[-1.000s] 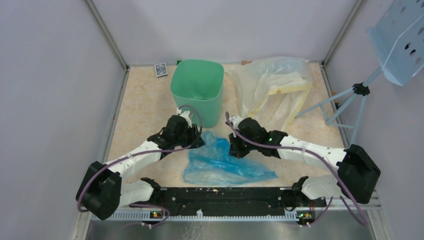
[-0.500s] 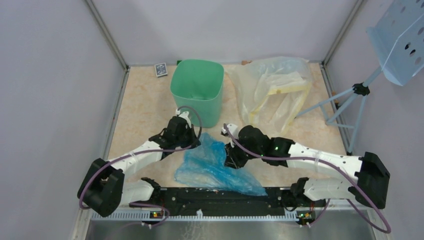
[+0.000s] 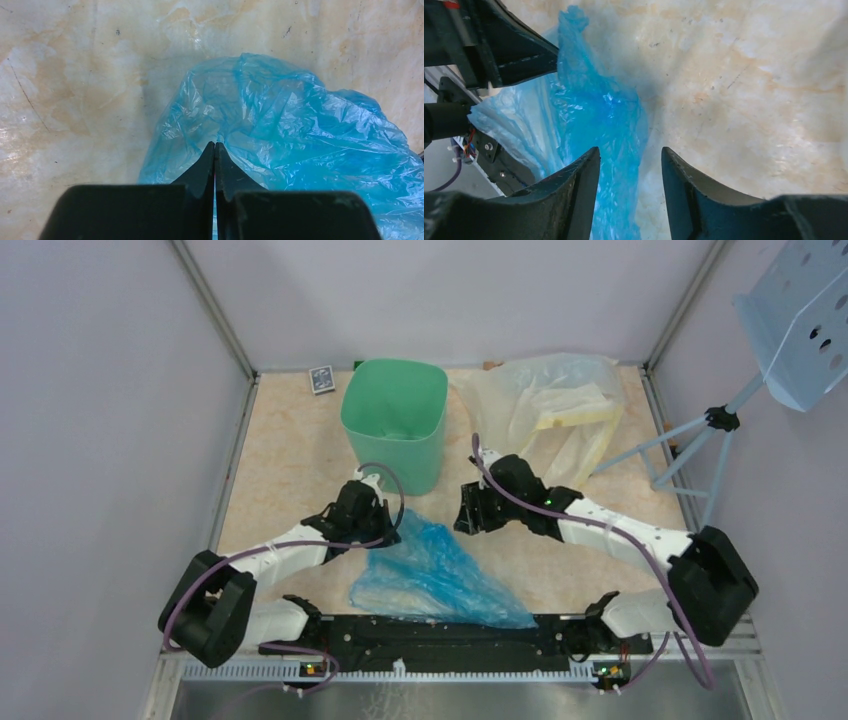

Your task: Put the trash bags into the trash bin

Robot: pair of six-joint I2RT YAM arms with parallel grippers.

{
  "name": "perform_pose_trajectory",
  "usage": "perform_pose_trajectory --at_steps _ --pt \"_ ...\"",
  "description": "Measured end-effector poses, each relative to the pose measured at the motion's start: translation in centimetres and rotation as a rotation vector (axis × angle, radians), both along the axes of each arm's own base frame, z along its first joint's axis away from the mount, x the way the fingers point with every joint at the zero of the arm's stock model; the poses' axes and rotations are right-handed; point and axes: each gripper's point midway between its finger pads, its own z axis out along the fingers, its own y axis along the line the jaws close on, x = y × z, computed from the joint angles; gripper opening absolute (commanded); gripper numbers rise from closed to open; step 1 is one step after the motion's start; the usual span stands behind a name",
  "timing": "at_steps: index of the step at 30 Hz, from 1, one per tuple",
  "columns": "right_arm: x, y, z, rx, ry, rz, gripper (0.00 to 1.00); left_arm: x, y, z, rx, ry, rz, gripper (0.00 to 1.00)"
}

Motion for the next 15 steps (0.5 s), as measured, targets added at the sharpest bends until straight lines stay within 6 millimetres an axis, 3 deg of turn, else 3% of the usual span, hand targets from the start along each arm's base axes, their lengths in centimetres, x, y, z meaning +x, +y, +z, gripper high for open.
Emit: perform_pose_trajectory --at_steps 4,8,12,15 --pt "-0.6 1.6 -2.8 0.012 0.113 0.033 0.52 0.0 0.0 0.0 -0.001 -0.001 0.001 0.0" --pt "-1.0 2.9 -3.2 0.074 0.158 0.05 0.5 -0.2 0.2 -0.3 0.002 0.005 0.001 0.0" --pt "-1.7 4.3 -3.6 0.146 0.203 0.074 0.37 -0.6 0.3 -0.8 0.001 0.017 0.004 0.0" --pt "-2.5 5.1 -4.1 0.189 0.251 0.087 0.11 -0.9 0.3 -1.1 -0.003 0.025 0.005 0.0"
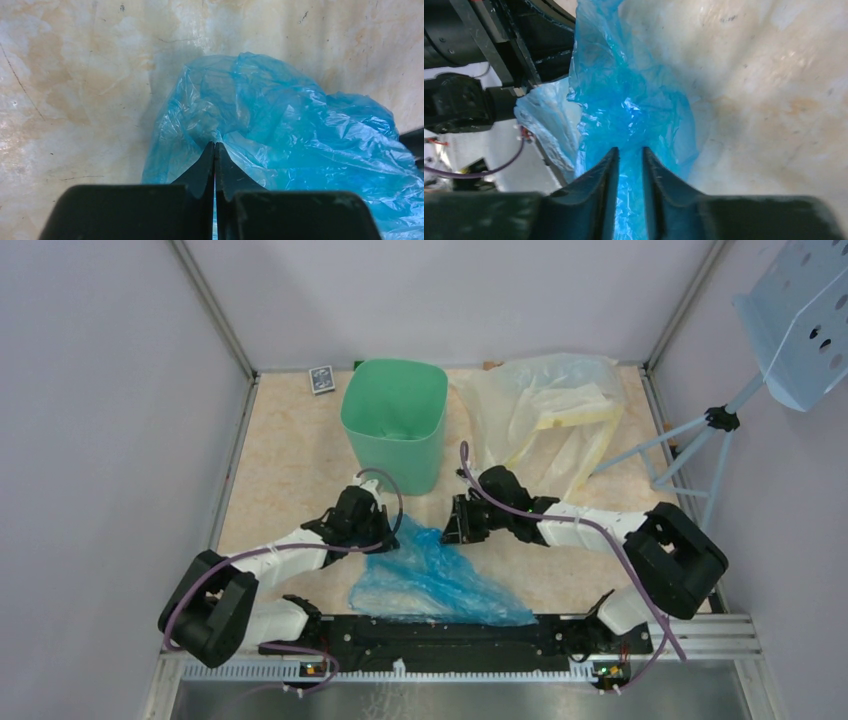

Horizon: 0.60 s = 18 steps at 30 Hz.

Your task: Put the trash bags into the trash bin

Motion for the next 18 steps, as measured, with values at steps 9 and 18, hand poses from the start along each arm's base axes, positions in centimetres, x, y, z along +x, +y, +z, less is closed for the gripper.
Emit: perform_pose_trajectory --at_steps 9,18 --pt "0.6 -0.4 1.8 0.033 -0.014 -0.066 0.0 -0.1 -0.1 -0.1 -0.009 0.004 0.007 0.0" --pt "4.1 -5.8 8.5 0.043 -0.233 -0.295 0.0 0.0 -0.1 -0.1 -0.01 0.001 0.007 0.0"
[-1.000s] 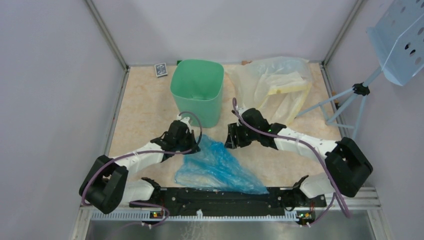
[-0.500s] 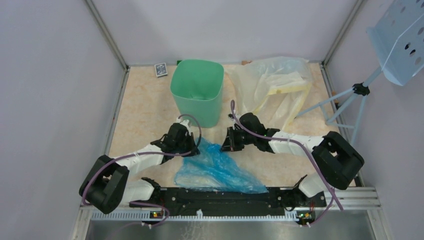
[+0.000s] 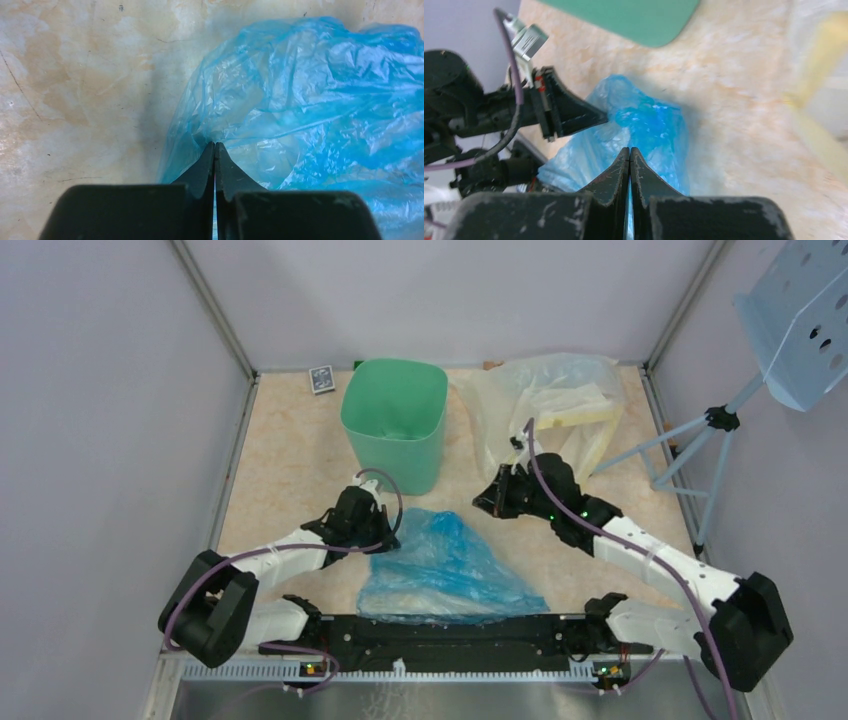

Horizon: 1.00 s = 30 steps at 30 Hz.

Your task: Put the trash bags into the trash bin

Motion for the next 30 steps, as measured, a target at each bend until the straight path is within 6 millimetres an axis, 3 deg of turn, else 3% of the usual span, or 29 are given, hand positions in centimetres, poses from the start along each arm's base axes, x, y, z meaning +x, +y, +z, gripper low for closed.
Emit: perform_pose_trajectory --at_steps 3,6,8,15,20,23,27,30 --pt "0.9 -2.3 0.8 -0.031 -0.039 -0.091 0.0 0.0 0.0 0.0 -0.002 -0.002 0.0 0.0" --pt "1.6 -3.7 1.3 -0.048 -0.067 -0.142 0.26 0.1 -0.1 0.0 -0.006 -0.006 0.0 0.0" --pt "1.8 -3.8 0.7 -0.069 -0.061 -0.133 0.33 0.1 -0.1 0.0 -0.009 -0.007 -0.002 0.0" --pt "1.5 -2.4 -5.2 -0.167 0.085 -0.033 0.42 0.1 -0.1 0.0 -0.01 -0.009 -0.002 0.0" --pt "1.3 -1.0 -8.3 -0.191 0.17 0.047 0.52 0.1 -0.1 0.0 -0.01 -0.01 -0.003 0.0" --pt "0.8 0.0 -9.1 -0.17 0.203 0.096 0.56 0.1 -0.1 0.0 -0.009 -0.01 -0.003 0.0" --pt "0.0 1.8 -8.8 -0.117 0.206 0.167 0.57 0.1 -0.1 0.0 -0.01 -0.01 -0.003 0.0" --pt "-0.8 3.2 -8.6 -0.079 0.208 0.217 0.5 0.1 -0.1 0.0 -0.01 -0.01 -0.003 0.0"
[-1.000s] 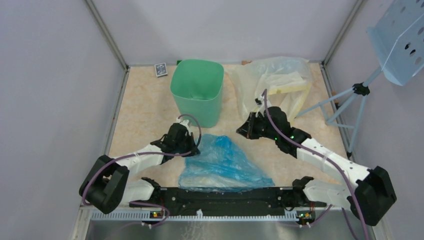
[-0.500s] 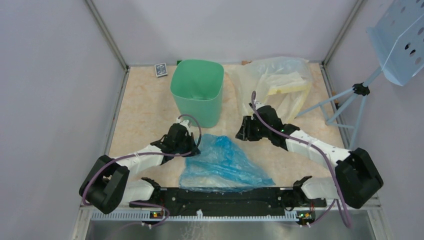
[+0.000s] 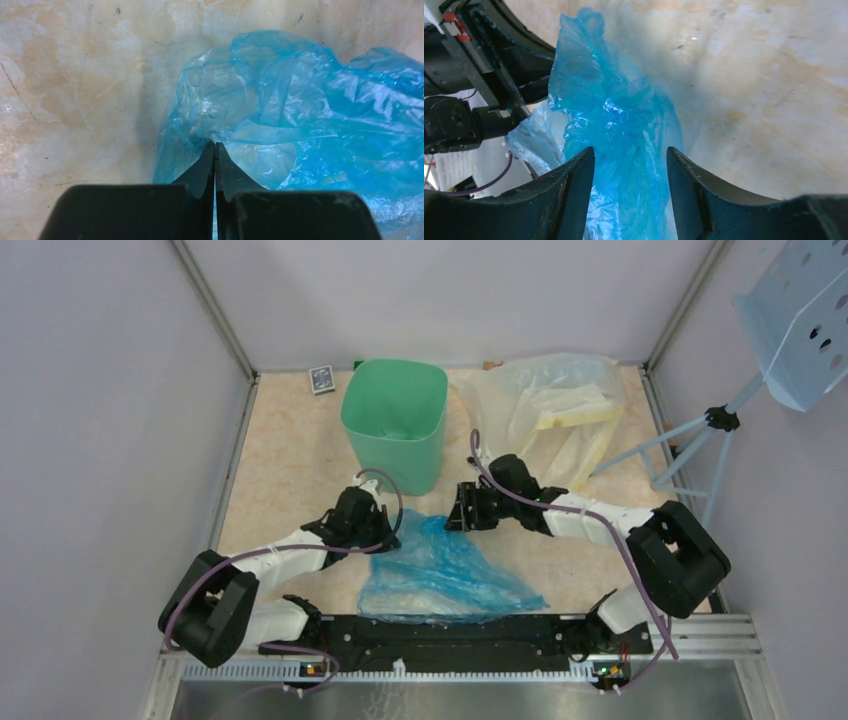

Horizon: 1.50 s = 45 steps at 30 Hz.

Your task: Put the trash bags into the trash bin

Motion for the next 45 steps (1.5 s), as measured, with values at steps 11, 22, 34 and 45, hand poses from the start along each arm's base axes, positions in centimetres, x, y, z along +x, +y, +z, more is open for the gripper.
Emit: perform_pose_trajectory --at_steps 11,22,34,45 --pt "-0.7 1.3 -0.3 0.023 0.029 0.004 0.0 0.0 0.0 0.0 0.001 0.0 -0.001 0.0" --pt "4.5 -8.1 5.3 0.039 -0.188 -0.373 0.0 0.1 -0.2 -0.1 -0.013 -0.013 -0.009 0.0" --pt "4.9 -10.6 4.3 -0.086 -0.202 -0.428 0.0 -0.7 -1.0 2.4 -0.048 -0.039 -0.104 0.57" --pt "5.8 -9.3 4.9 -0.076 -0.202 -0.375 0.0 -3.6 -5.6 12.3 -0.186 -0.35 -0.397 0.77"
